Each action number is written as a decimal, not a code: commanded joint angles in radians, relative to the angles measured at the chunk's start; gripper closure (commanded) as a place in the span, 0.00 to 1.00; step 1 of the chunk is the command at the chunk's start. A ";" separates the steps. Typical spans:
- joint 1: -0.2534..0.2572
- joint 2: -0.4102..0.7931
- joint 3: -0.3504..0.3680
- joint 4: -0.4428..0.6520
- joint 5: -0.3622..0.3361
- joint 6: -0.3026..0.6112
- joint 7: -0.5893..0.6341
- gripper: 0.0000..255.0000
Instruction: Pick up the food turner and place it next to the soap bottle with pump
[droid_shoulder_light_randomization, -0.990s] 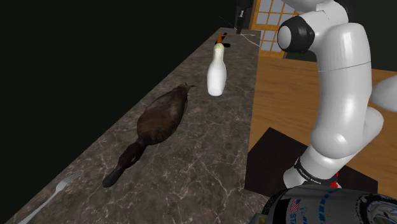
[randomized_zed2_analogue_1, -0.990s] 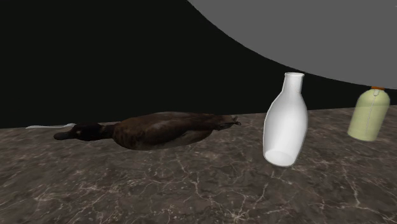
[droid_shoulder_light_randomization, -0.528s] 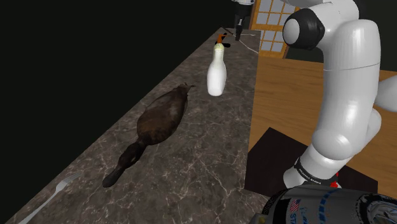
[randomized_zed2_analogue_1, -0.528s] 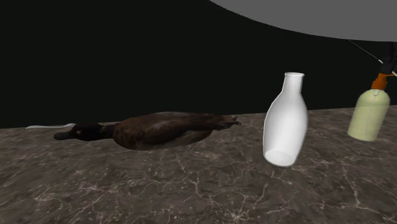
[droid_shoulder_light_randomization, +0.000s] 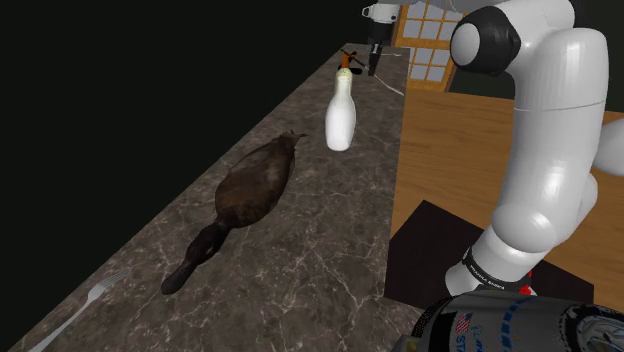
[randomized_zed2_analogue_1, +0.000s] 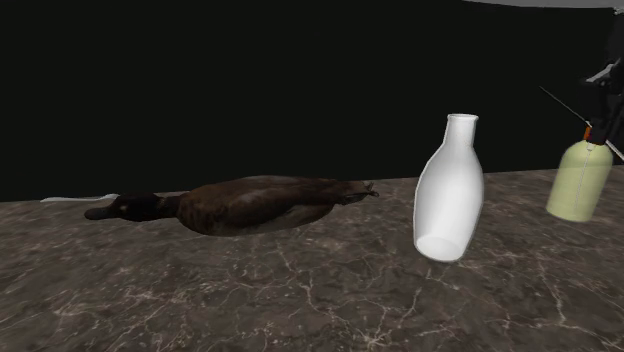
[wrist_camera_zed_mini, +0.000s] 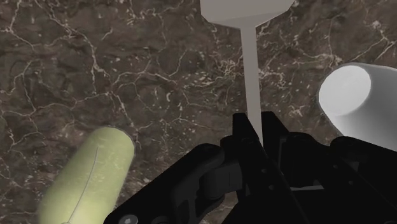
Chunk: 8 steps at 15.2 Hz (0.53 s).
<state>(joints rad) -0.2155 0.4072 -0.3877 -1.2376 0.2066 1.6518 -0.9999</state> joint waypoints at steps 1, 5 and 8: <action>0.003 -0.003 0.000 -0.033 -0.001 0.031 -0.004 1.00; 0.011 -0.011 0.001 -0.100 -0.002 0.089 -0.008 1.00; 0.016 -0.014 0.002 -0.145 -0.002 0.130 -0.011 1.00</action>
<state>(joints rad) -0.2007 0.3924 -0.3864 -1.3661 0.2035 1.7652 -1.0089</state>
